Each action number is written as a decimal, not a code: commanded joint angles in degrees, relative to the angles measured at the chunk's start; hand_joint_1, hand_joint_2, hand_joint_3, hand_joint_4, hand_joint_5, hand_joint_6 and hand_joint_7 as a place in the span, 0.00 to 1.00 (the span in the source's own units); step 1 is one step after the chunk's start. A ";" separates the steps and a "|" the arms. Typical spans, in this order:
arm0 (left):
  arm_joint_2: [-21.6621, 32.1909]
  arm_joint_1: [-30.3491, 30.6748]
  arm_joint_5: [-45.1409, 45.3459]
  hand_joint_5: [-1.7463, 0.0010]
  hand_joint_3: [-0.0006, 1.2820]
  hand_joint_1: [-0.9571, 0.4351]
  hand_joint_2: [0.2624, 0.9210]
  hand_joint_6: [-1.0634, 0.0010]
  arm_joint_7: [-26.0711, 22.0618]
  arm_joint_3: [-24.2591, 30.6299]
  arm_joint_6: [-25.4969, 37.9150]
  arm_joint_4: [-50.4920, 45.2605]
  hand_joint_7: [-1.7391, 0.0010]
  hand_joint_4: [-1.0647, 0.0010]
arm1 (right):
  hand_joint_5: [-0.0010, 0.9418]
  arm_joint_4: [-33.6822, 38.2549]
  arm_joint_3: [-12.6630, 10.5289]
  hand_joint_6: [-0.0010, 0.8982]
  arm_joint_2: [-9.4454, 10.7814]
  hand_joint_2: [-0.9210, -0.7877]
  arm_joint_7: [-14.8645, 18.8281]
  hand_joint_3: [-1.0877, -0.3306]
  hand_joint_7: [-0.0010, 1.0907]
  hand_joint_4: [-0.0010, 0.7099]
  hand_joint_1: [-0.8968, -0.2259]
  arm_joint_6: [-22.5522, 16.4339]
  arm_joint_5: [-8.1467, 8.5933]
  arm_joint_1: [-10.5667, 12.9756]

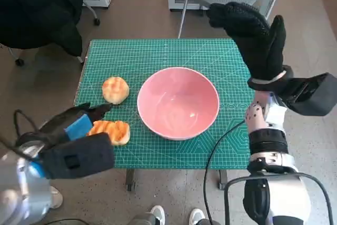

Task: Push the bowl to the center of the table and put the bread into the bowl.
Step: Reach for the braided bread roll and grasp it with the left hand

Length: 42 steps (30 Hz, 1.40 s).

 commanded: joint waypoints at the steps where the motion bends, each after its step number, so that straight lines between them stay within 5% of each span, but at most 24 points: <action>1: -2.34 -1.59 2.64 1.00 0.01 0.65 0.68 0.71 1.19 -2.47 -0.96 4.55 0.99 0.85 | 0.00 0.48 0.13 0.37 -0.37 0.00 -0.24 0.34 0.00 0.38 0.24 0.43 0.17 1.44; 21: -11.75 -8.55 14.08 1.00 0.01 0.60 0.70 0.70 2.28 -10.62 -3.44 20.75 1.00 0.86 | 0.00 0.27 0.46 0.37 -0.30 0.00 1.33 0.34 0.00 0.38 0.26 1.65 0.64 1.56; 42: -17.22 -10.14 21.37 1.00 0.01 0.55 0.71 0.68 0.97 -11.44 -10.75 33.14 1.00 0.87 | 0.00 -0.21 0.34 0.37 -1.14 0.00 3.24 0.32 0.00 0.39 0.27 2.49 1.09 1.89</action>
